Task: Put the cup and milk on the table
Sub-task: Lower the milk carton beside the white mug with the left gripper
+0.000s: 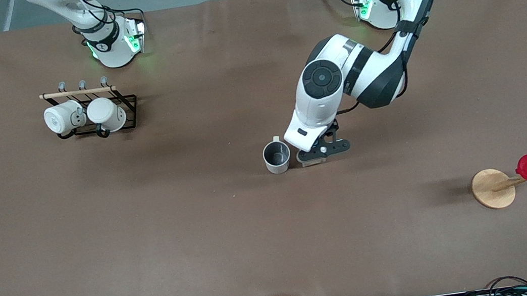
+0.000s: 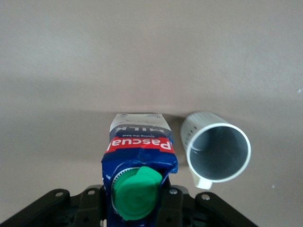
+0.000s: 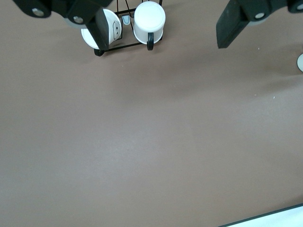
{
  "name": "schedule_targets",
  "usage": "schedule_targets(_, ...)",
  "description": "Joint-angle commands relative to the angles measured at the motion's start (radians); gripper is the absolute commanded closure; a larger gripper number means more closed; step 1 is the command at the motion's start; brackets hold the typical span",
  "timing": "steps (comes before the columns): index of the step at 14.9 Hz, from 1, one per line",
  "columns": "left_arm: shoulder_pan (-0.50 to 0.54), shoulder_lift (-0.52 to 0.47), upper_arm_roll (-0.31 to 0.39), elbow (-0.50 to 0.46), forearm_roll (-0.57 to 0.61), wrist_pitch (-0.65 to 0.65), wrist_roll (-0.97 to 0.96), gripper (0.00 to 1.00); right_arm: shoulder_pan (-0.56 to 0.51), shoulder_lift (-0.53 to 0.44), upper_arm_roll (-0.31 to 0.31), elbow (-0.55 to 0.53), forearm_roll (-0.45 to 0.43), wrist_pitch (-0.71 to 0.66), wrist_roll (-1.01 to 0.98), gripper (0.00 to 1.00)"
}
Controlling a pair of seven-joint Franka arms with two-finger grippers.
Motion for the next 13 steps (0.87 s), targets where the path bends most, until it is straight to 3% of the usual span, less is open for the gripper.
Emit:
schedule_targets(1, 0.004, 0.017, -0.005, 0.027, -0.032, 0.007, 0.008, 0.66, -0.017, -0.001, 0.011, 0.005, 0.021, -0.009, -0.010, 0.00)
schedule_targets(9, 0.003, 0.051, -0.005, 0.028, -0.034, 0.025, 0.006, 0.58, -0.006, 0.000, 0.010, 0.005, 0.020, -0.001, -0.010, 0.00)
schedule_targets(10, 0.003, 0.052, -0.005, 0.027, -0.034, 0.025, 0.005, 0.51, 0.003, 0.000, 0.005, 0.005, 0.017, 0.000, -0.010, 0.00)
schedule_targets(11, 0.003, 0.052, -0.004, 0.027, -0.032, 0.025, -0.001, 0.30, 0.005, 0.000, 0.005, 0.005, 0.016, -0.001, -0.010, 0.00)
schedule_targets(12, 0.005, 0.051, -0.004, 0.027, -0.032, 0.024, 0.000, 0.01, 0.005, 0.000, 0.005, 0.005, 0.016, -0.004, -0.010, 0.00)
schedule_targets(13, 0.007, 0.042, -0.002, 0.028, -0.019, 0.018, 0.006, 0.00, 0.005, -0.001, 0.005, 0.005, 0.016, -0.007, -0.010, 0.00)
